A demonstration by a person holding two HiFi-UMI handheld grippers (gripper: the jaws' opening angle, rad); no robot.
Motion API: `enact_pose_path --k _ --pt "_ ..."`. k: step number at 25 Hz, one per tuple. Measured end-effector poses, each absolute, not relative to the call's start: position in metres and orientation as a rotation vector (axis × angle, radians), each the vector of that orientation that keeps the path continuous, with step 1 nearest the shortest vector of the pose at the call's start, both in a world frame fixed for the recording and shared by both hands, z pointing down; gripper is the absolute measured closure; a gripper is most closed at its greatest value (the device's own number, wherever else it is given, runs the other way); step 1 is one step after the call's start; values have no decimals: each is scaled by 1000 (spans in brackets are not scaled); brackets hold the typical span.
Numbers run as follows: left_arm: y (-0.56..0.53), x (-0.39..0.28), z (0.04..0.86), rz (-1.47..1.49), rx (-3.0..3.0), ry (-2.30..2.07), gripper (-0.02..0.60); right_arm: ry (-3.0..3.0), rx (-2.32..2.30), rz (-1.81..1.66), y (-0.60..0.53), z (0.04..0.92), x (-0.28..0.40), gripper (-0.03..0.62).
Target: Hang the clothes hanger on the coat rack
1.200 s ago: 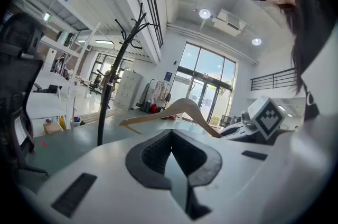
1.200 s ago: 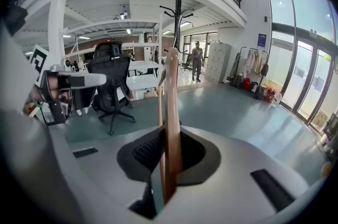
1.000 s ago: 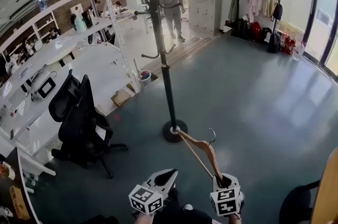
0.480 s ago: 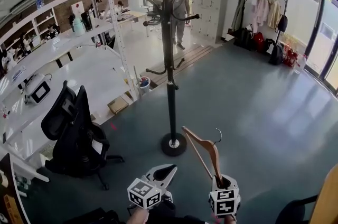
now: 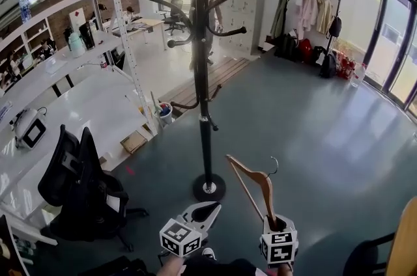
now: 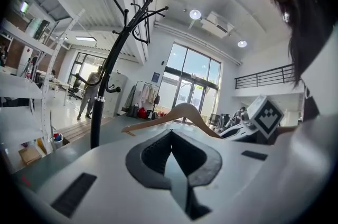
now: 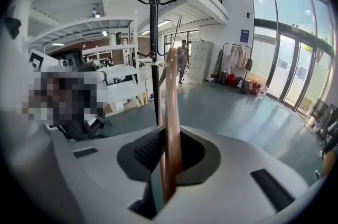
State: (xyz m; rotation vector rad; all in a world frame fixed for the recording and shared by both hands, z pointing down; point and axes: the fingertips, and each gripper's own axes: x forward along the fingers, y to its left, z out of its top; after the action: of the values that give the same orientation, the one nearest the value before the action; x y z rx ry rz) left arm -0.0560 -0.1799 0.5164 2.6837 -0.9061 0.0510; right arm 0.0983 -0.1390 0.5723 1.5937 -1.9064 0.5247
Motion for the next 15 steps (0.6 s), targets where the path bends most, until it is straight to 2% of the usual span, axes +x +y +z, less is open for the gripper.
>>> enact_pose_path --k 15 --pt "-249 -78 535 54 2583 -1004 581 -1884 1541 449 -249 571 111 539"
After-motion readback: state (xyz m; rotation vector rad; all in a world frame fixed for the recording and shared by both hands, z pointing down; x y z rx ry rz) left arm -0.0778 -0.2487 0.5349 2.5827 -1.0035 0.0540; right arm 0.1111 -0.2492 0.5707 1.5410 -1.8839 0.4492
